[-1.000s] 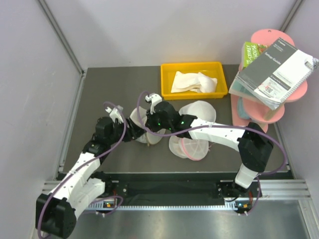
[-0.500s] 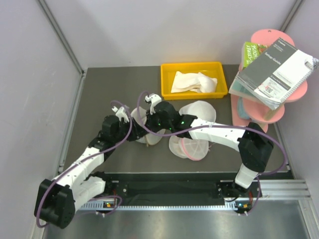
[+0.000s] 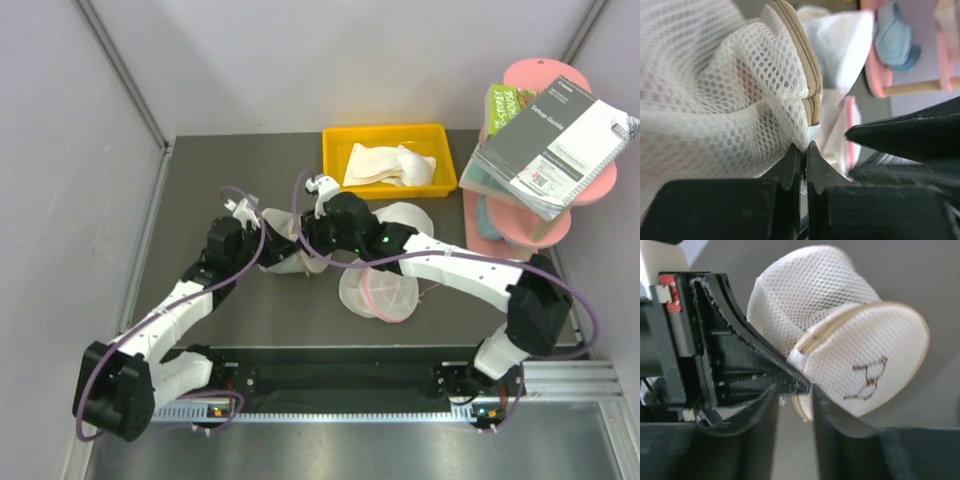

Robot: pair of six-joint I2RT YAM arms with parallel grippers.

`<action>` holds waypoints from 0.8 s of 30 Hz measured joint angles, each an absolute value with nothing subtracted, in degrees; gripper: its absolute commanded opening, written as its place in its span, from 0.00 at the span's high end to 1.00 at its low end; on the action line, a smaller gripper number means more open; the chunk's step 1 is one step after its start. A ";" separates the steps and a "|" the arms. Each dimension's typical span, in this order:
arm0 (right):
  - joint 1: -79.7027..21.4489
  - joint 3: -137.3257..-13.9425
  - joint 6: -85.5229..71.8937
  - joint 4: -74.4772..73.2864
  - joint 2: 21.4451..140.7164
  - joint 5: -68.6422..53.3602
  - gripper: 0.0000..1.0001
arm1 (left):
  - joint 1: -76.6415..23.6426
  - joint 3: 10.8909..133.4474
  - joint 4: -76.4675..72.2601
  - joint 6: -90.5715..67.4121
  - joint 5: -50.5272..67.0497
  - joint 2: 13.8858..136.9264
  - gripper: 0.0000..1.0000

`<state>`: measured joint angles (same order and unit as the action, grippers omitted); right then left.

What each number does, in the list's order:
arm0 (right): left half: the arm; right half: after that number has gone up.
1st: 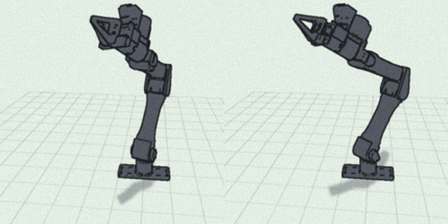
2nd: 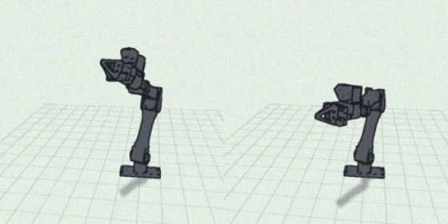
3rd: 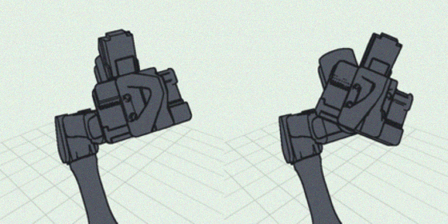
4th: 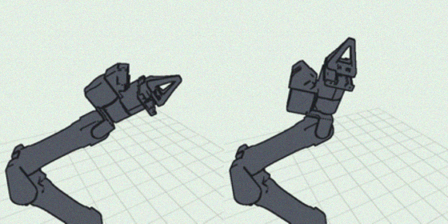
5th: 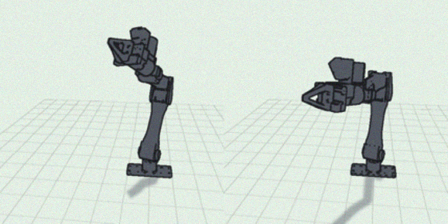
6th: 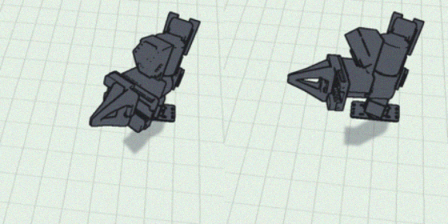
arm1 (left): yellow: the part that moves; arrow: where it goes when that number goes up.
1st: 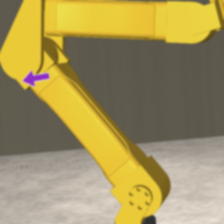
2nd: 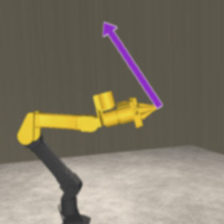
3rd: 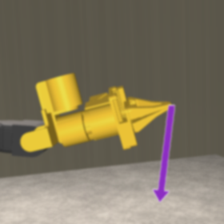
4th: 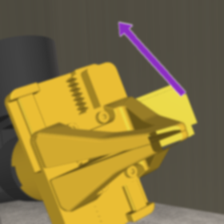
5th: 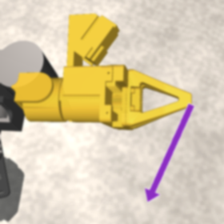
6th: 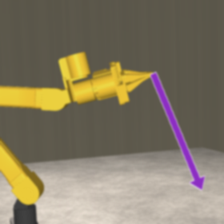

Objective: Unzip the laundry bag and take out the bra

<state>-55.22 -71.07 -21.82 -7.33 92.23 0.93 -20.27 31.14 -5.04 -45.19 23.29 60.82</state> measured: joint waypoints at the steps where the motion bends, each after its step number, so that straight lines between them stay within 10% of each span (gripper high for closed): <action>1: -55.05 -71.07 -21.04 -8.16 90.35 1.80 0.50 | -20.27 32.23 -5.23 -45.98 22.85 60.93 1.00; 11: -54.94 -68.82 -15.44 -8.71 73.34 5.06 0.43 | -20.25 37.56 -13.37 -57.91 18.06 62.37 1.00; 24: -54.94 -61.47 -17.28 -7.99 77.08 -1.96 0.60 | -20.25 36.18 -15.00 -64.42 14.28 63.16 1.00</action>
